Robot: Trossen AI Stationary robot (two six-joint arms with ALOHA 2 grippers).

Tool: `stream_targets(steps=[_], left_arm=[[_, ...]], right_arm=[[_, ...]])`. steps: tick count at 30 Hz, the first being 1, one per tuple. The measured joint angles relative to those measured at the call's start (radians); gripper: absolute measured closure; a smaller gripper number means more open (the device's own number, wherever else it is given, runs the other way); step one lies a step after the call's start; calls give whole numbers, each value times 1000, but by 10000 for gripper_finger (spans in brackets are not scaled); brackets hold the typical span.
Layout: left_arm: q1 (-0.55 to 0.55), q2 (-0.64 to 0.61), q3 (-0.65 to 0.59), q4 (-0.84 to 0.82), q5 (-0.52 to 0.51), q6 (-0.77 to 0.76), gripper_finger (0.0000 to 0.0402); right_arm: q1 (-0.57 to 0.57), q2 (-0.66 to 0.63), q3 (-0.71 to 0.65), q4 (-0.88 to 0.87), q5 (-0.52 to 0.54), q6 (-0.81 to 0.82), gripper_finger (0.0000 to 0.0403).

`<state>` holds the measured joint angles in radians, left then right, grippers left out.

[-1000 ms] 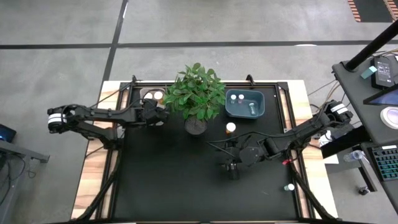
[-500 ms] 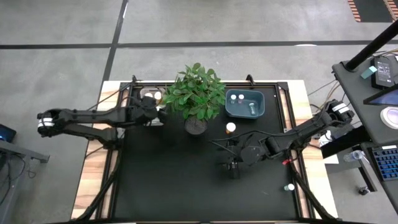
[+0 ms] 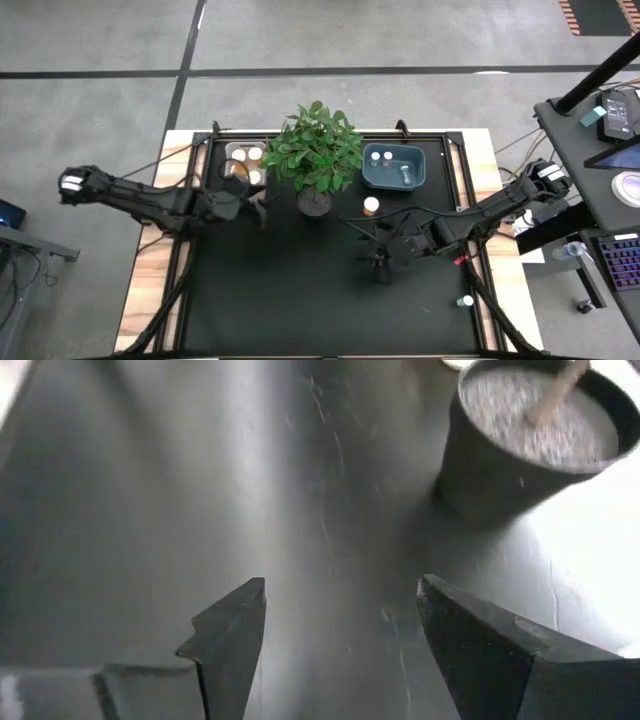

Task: Pick and place medicine bottles into bin by pill shape (circle, oval)
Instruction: Put the big orange pill bottle into the white bin

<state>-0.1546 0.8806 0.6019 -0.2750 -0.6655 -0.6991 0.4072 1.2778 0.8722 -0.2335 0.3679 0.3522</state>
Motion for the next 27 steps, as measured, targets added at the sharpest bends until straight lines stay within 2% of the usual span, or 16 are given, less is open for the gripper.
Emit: stream_targets(steps=[6,14,22,27], left_arm=[[-101,36,0,62,-2,-2,155],[-183,48,0,113,-2,7,156],[-187,48,-4,110,-7,92,156],[-187,47,-7,110,-57,179,156]], right_arm=[[0,0,0,-101,0,79,157],[-17,-1,0,-213,-1,171,159],[-124,-2,7,-289,-1,268,161],[-208,-2,44,-350,-2,347,161]])
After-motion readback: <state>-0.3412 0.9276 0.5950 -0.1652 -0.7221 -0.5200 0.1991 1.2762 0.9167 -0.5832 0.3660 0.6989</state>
